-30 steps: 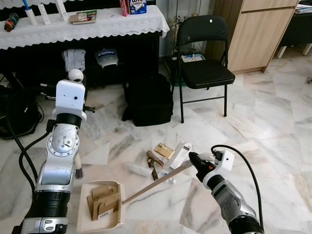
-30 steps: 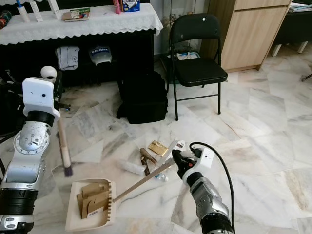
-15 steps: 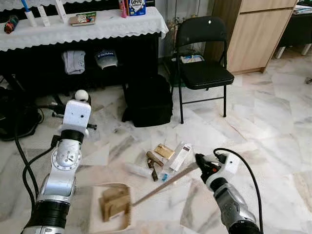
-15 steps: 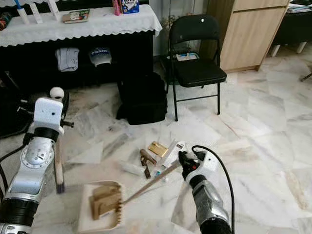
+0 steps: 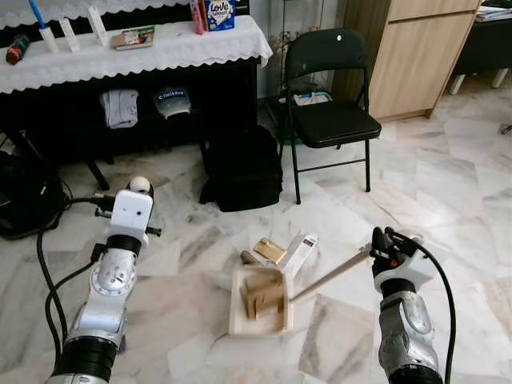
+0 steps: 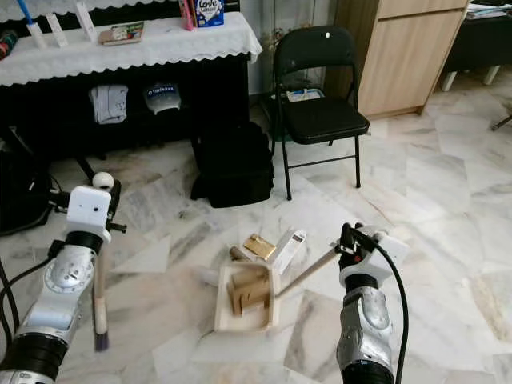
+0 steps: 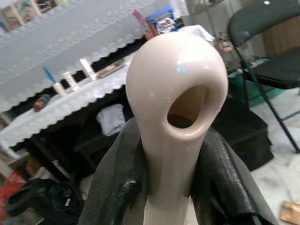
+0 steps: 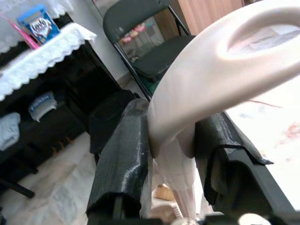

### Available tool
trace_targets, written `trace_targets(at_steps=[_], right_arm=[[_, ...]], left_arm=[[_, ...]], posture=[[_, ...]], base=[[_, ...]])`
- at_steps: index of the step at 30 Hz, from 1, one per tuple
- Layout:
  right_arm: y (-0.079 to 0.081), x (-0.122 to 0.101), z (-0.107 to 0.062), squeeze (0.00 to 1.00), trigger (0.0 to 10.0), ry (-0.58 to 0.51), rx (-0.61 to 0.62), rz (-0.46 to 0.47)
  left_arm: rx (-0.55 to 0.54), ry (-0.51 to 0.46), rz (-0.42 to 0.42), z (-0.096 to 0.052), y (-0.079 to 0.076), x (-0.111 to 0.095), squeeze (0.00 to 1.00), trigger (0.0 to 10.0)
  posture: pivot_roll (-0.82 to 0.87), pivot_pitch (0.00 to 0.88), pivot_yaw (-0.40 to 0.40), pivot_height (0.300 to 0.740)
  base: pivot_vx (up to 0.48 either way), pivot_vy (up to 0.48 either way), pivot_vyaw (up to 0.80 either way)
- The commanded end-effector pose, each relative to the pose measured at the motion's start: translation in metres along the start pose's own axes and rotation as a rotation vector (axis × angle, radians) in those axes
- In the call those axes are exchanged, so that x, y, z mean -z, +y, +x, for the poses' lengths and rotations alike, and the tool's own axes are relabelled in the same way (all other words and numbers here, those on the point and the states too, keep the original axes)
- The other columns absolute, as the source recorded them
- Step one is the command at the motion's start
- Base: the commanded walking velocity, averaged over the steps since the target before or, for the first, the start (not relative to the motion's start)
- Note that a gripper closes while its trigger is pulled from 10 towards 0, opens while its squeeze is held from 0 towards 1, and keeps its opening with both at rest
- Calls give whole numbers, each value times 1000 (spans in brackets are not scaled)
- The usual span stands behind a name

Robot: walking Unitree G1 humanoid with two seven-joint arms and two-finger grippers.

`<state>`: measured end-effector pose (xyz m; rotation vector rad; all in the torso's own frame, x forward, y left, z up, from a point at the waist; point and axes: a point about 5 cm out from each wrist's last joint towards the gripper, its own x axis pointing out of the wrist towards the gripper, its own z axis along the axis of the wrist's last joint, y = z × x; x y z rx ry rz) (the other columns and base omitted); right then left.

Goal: Sweep floor

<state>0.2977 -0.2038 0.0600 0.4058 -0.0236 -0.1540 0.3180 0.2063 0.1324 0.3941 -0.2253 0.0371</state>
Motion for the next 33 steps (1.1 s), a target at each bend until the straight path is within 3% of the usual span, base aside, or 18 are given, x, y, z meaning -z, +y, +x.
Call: trace_targets(at_steps=[1,9,11,17,23,33], right_arm=[[19,-6,9,0,10000,-49,-60,28],[32,-4,12,0,10000,-53,-86,53],[34,-1,12,0,10000,-49,-80,48],[38,-1,14,0,10000,-49,-103,-22],[41,-8,21,0,10000,-73,-120,-98],[35,-9,21,0,10000,-68,-82,-113]], left_arm=[[6,-23,-31,2,-1,-3,0,10000],[24,-4,-135,0,-5,2,0,10000],[9,21,-251,-2,-11,6,0,10000],[-1,54,-338,-1,-23,11,0,10000],[13,52,-356,5,-28,9,0,10000],[18,67,-352,2,-33,16,0,10000]], posture=[[-122,0,115,740],[-103,0,129,740],[-96,0,126,740],[-112,0,119,740],[-129,0,110,740],[-151,0,95,740]], base=[[0,0,0],[0,0,0],[0,0,0],[0,0,0],[0,0,0],[0,0,0]])
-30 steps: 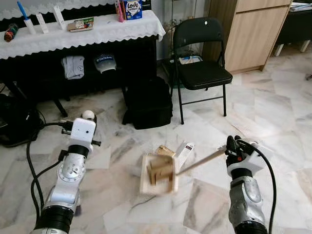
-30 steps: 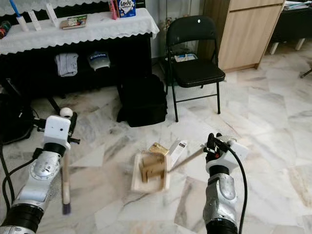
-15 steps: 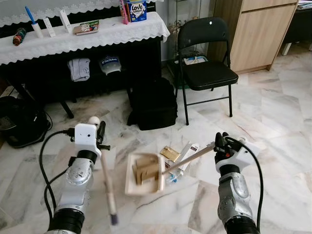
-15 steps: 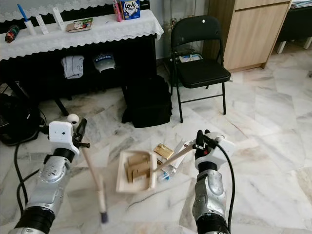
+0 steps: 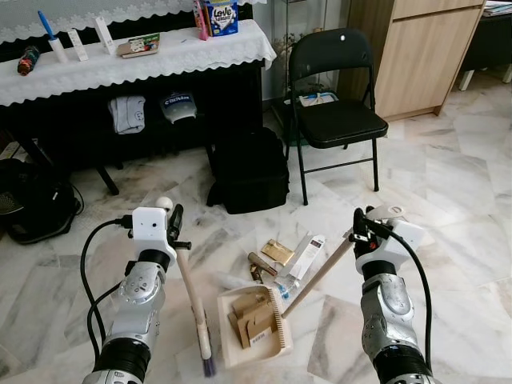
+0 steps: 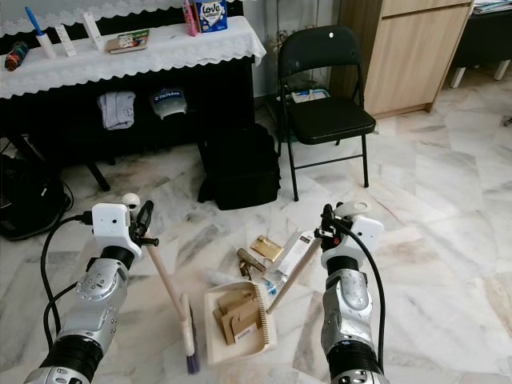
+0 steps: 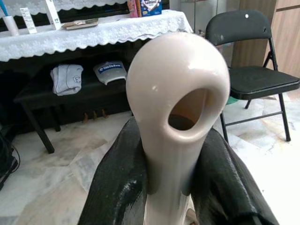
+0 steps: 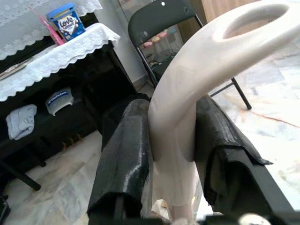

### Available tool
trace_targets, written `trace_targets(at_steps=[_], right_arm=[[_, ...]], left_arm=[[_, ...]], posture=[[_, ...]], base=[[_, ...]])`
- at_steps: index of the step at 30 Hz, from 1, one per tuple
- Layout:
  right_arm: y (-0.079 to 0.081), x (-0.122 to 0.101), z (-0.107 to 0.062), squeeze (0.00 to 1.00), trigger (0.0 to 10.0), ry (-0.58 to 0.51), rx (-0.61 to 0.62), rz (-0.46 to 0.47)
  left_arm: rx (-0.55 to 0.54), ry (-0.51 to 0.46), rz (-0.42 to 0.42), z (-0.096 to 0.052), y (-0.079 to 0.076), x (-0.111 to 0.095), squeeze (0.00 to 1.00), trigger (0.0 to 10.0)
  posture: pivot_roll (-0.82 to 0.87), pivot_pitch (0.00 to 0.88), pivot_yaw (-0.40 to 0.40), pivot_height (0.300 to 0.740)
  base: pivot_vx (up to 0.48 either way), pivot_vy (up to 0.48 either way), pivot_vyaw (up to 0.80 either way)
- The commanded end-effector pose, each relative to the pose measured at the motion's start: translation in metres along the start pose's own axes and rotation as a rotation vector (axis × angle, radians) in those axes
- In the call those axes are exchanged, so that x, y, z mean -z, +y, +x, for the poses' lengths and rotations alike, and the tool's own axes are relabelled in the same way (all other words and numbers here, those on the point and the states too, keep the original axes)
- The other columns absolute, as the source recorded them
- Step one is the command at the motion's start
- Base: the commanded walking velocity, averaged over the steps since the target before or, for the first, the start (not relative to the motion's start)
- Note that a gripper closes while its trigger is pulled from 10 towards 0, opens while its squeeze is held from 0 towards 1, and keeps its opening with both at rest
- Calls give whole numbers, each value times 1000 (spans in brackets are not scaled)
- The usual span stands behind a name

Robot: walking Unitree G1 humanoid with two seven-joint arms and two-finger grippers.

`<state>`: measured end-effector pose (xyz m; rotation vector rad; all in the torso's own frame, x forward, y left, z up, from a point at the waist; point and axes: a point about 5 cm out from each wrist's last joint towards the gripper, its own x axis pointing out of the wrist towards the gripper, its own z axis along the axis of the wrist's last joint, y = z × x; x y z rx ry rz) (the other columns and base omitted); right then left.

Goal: Sweep floor

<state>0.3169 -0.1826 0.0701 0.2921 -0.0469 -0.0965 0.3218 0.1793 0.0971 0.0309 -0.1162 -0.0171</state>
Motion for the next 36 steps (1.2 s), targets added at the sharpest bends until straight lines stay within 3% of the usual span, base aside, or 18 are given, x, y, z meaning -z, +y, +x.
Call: trace_targets(at_steps=[1,7,15,24,29,36], right_arm=[[7,-10,6,0,10000,-50,-15,-7],[6,-7,4,0,10000,-40,-5,-28],[16,6,-4,0,10000,-24,-4,-53],[11,11,-10,0,10000,-15,13,-55],[9,11,-11,0,10000,-15,18,-60],[10,5,-5,0,10000,-20,-14,-90]], left_arm=[[-8,-43,14,5,2,-9,0,10000],[8,-38,19,2,-2,-5,0,10000],[45,-29,58,-2,8,-6,0,10000],[62,-33,75,3,9,-10,0,10000],[65,-39,77,6,9,-13,0,10000],[28,-67,83,9,11,-17,0,10000]], posture=[[-151,0,95,740],[-126,0,111,740],[-119,0,175,740],[-130,0,201,740],[-134,0,195,740],[-143,0,126,740]], base=[[0,0,0],[0,0,0],[0,0,0],[0,0,0],[0,0,0],[0,0,0]])
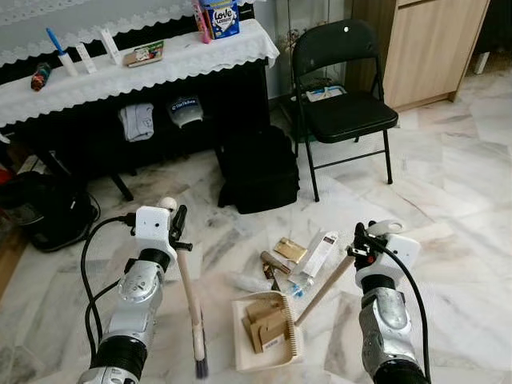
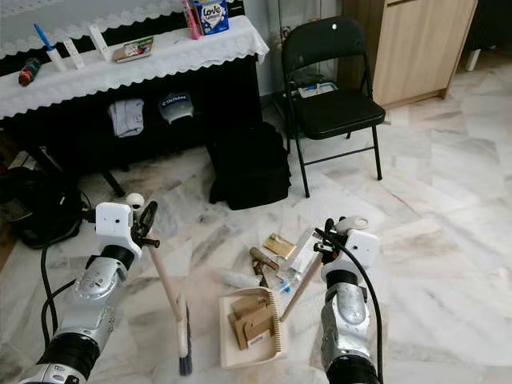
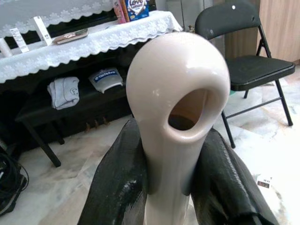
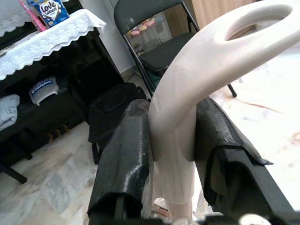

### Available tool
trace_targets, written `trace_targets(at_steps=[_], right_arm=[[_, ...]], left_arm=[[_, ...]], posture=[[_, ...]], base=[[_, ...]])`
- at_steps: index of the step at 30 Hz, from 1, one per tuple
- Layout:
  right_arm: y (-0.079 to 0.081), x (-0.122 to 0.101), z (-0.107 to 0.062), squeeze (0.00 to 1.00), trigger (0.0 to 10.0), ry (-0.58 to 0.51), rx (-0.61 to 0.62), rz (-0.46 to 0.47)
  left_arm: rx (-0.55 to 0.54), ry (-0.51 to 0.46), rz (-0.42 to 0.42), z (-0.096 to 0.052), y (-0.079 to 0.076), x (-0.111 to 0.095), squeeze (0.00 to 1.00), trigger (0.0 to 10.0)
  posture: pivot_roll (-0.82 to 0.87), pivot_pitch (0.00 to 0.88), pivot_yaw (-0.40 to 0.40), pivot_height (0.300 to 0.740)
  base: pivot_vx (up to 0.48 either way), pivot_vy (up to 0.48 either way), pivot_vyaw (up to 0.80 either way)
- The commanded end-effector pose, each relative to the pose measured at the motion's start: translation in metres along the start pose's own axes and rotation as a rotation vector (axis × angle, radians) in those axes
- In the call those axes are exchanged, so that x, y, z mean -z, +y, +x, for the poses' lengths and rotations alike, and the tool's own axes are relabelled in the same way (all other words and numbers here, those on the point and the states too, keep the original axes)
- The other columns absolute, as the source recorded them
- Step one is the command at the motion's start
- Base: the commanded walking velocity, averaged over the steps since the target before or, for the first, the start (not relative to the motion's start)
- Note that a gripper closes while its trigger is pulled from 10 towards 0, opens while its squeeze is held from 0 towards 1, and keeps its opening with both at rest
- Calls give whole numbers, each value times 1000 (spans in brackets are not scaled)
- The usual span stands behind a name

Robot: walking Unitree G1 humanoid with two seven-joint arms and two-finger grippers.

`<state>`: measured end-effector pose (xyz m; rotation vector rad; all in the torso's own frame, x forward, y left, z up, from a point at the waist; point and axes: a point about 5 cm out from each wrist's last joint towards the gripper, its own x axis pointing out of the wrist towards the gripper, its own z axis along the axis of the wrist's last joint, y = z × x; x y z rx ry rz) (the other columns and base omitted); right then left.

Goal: Sweep floor

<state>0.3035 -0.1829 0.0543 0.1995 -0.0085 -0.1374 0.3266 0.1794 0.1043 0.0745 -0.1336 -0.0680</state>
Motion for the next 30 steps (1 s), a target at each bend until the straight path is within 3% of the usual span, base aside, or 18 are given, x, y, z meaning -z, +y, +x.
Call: trace_targets(at_steps=[1,14,21,30], right_arm=[[13,-16,12,0,10000,-55,-67,-9],[9,-35,27,0,10000,-76,-129,-76],[10,-39,31,0,10000,-80,-136,-83],[12,-27,22,0,10000,-57,-123,-72]], left_arm=[[-38,-53,46,3,9,-10,0,10000],[-83,-78,70,-4,-1,-6,0,10000],[-69,-98,82,0,-6,-10,0,10000],[-61,-92,82,-5,-5,-9,0,10000]], posture=[[-145,0,105,740],[-142,0,-1,740],[-135,0,17,740],[-133,0,48,740]], base=[[0,0,0],[0,0,0],[0,0,0],[0,0,0]])
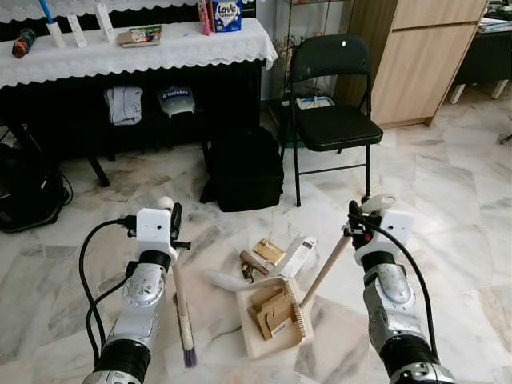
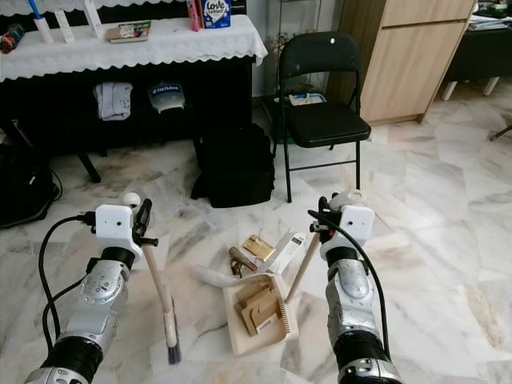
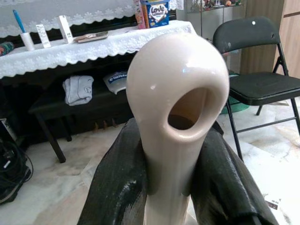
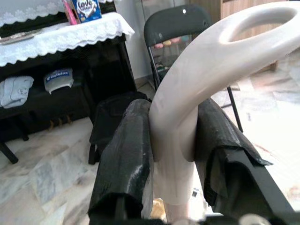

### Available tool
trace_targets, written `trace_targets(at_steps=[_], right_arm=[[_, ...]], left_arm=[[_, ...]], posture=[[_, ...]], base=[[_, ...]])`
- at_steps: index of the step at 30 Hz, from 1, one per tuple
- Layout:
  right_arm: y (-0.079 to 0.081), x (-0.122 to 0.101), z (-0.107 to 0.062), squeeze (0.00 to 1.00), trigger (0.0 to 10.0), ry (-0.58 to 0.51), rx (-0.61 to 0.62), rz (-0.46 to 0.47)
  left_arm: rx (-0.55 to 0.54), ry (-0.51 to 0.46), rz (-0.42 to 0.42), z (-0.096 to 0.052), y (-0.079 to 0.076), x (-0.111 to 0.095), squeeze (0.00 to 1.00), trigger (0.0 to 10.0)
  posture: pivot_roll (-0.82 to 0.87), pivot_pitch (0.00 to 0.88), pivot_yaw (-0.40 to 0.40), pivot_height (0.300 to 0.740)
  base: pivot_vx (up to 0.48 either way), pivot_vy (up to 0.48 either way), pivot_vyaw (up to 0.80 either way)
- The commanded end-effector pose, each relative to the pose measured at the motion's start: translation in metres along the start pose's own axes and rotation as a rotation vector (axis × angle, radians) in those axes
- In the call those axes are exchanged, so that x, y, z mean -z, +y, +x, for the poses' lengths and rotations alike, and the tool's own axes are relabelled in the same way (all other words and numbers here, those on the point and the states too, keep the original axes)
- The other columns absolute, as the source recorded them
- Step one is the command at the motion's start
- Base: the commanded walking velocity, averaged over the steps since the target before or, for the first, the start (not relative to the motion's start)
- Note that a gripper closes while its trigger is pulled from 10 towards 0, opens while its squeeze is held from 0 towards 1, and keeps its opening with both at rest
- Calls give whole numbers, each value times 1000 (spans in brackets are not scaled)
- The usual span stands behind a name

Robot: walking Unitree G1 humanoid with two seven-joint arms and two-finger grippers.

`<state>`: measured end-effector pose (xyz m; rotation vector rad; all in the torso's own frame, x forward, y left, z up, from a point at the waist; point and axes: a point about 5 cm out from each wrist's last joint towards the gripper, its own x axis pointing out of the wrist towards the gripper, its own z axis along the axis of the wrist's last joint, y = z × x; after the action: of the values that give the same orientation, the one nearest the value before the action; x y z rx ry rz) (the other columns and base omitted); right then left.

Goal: Sweep floor

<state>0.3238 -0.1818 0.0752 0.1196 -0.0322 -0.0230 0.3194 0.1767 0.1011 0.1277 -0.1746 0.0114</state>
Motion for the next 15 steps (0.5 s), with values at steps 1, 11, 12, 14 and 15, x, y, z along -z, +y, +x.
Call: trace_targets(at_steps=[1,11,12,14,15], right_arm=[[2,-7,2,0,10000,-39,-1,5],[-1,-2,-1,0,10000,-19,16,9],[-1,-2,-1,0,10000,-18,15,12],[-1,-1,-1,0,10000,-14,15,13],[0,-1,-1,0,10000,-11,15,11]], left_arm=[[17,-57,20,2,-1,-11,0,10000],[41,-51,22,0,-5,-10,0,10000],[42,-51,23,0,-5,-10,0,10000],[44,-52,24,0,-5,-10,0,10000],[47,-52,25,0,-5,-10,0,10000]], posture=[[-132,0,51,740],[-132,0,65,740],[-131,0,66,740],[-132,0,68,740],[-131,0,69,740]], base=[[0,0,0],[0,0,0],[0,0,-731],[0,0,-800],[0,0,-800]])
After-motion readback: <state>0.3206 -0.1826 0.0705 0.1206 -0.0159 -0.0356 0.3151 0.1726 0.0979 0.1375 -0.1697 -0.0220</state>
